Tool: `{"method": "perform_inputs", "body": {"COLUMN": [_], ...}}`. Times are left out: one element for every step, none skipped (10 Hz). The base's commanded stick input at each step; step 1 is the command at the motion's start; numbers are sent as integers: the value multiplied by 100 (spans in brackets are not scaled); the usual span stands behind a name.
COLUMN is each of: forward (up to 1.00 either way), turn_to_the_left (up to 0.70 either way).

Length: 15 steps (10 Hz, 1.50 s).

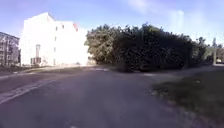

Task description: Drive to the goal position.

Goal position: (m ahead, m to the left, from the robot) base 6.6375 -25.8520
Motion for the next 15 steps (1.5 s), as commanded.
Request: {"method": "perform_inputs", "body": {"forward": [70,70,70,70,70,70,70,70,70,70,70,70,70,70,70], "turn_to_the_left": [-14,-14,-14,-14,-14,-14,-14,-14,-14,-14,-14,-14,-14,-14,-14]}}
